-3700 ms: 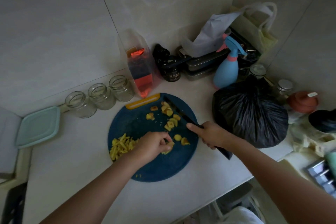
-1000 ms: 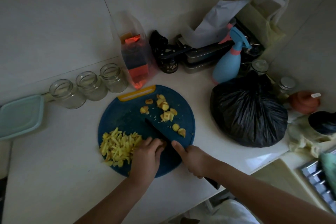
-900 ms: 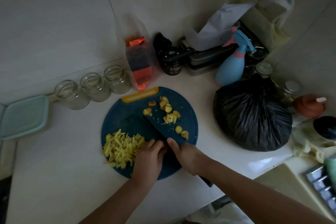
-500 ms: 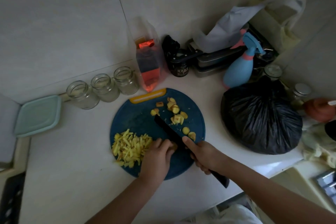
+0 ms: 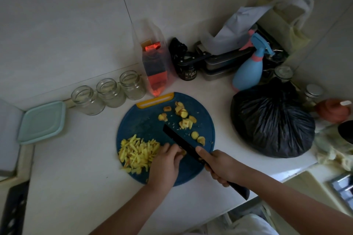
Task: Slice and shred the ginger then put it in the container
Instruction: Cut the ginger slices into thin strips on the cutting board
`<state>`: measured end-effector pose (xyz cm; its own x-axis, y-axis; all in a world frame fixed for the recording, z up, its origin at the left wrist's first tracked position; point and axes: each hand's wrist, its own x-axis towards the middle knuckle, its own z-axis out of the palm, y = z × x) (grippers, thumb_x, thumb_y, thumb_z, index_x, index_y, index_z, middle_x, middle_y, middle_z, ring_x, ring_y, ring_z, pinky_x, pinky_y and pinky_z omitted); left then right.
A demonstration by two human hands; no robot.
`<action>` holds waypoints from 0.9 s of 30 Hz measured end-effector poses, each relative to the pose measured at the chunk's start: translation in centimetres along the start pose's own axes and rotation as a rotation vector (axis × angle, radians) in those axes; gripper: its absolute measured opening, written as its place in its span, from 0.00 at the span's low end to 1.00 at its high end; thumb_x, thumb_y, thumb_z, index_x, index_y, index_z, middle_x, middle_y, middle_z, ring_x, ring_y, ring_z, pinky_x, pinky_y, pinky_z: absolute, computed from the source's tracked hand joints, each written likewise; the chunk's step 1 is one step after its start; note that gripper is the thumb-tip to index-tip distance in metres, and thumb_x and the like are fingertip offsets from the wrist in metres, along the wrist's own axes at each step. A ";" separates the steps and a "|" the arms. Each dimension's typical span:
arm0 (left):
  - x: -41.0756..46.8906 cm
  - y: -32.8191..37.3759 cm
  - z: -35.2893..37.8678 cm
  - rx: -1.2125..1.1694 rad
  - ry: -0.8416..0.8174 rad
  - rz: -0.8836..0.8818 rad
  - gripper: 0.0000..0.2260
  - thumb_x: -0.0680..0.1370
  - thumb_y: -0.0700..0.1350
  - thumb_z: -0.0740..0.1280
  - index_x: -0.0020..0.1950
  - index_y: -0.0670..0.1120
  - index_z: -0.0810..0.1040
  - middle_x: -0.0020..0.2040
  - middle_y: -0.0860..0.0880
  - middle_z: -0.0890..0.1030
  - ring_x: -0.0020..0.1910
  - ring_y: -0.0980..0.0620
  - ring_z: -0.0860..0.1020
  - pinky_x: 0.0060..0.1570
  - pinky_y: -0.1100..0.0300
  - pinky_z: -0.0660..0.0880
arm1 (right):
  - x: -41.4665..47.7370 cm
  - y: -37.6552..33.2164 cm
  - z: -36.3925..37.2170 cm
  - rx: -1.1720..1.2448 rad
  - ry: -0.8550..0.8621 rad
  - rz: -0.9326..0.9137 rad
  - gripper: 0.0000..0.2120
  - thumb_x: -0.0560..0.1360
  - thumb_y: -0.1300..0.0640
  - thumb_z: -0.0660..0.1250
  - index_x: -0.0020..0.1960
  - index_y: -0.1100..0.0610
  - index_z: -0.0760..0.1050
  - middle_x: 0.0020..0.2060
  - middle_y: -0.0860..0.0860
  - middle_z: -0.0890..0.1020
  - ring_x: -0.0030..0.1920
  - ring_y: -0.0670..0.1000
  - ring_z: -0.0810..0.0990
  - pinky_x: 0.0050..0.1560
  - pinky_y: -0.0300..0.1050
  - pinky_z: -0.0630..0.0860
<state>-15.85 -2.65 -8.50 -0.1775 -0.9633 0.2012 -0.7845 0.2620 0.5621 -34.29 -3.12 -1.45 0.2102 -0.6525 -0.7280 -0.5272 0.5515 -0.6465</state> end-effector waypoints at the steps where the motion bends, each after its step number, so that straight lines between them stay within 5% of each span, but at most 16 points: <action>1: 0.0 0.0 -0.1 0.002 0.001 0.003 0.11 0.68 0.35 0.75 0.42 0.45 0.76 0.40 0.49 0.76 0.37 0.50 0.76 0.30 0.55 0.75 | 0.0 0.0 0.0 -0.006 -0.001 0.001 0.28 0.77 0.32 0.52 0.34 0.55 0.64 0.22 0.48 0.67 0.18 0.45 0.63 0.22 0.36 0.63; 6: 0.1 0.5 -0.2 -0.060 0.023 -0.057 0.09 0.69 0.34 0.74 0.41 0.44 0.78 0.40 0.51 0.77 0.38 0.52 0.77 0.33 0.58 0.74 | 0.3 -0.1 0.7 -0.173 0.053 -0.018 0.32 0.76 0.30 0.49 0.39 0.59 0.71 0.32 0.53 0.75 0.26 0.46 0.72 0.27 0.37 0.70; 10: -0.2 0.6 0.1 -0.109 0.034 -0.125 0.08 0.69 0.35 0.74 0.41 0.45 0.79 0.40 0.52 0.78 0.40 0.52 0.78 0.37 0.57 0.76 | 0.5 0.3 1.4 -0.305 0.085 -0.116 0.32 0.81 0.37 0.45 0.61 0.63 0.73 0.52 0.62 0.81 0.51 0.55 0.80 0.54 0.45 0.76; 12: -0.1 0.6 0.1 -0.114 0.034 -0.125 0.08 0.69 0.35 0.74 0.40 0.45 0.79 0.40 0.53 0.78 0.40 0.53 0.78 0.37 0.60 0.75 | 0.6 0.1 1.6 -0.333 0.058 -0.110 0.33 0.81 0.37 0.44 0.58 0.62 0.74 0.49 0.61 0.81 0.47 0.54 0.81 0.49 0.43 0.78; 16: 0.0 0.2 0.2 -0.116 0.020 -0.132 0.08 0.69 0.33 0.74 0.40 0.44 0.78 0.39 0.52 0.77 0.38 0.53 0.78 0.36 0.62 0.72 | 1.0 -0.4 1.6 -0.277 0.006 0.019 0.34 0.77 0.30 0.44 0.40 0.59 0.71 0.33 0.55 0.75 0.25 0.48 0.72 0.24 0.36 0.70; 23: 0.1 0.0 0.0 -0.126 -0.003 -0.130 0.07 0.71 0.35 0.73 0.41 0.45 0.79 0.39 0.52 0.77 0.37 0.53 0.78 0.35 0.57 0.76 | 2.0 -0.1 2.0 -0.289 0.053 -0.071 0.30 0.79 0.34 0.45 0.38 0.55 0.71 0.38 0.52 0.76 0.36 0.45 0.75 0.37 0.34 0.70; 27: 0.0 0.0 0.1 -0.131 -0.004 -0.132 0.07 0.71 0.35 0.74 0.41 0.45 0.78 0.39 0.55 0.74 0.36 0.55 0.77 0.34 0.61 0.74 | 2.3 -0.5 1.8 -0.234 0.056 -0.055 0.30 0.79 0.33 0.46 0.38 0.55 0.71 0.35 0.51 0.76 0.32 0.45 0.75 0.37 0.36 0.72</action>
<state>-15.91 -2.65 -8.52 -0.0806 -0.9899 0.1163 -0.7168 0.1386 0.6834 -32.04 -3.96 -3.27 0.2012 -0.7098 -0.6751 -0.6936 0.3834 -0.6098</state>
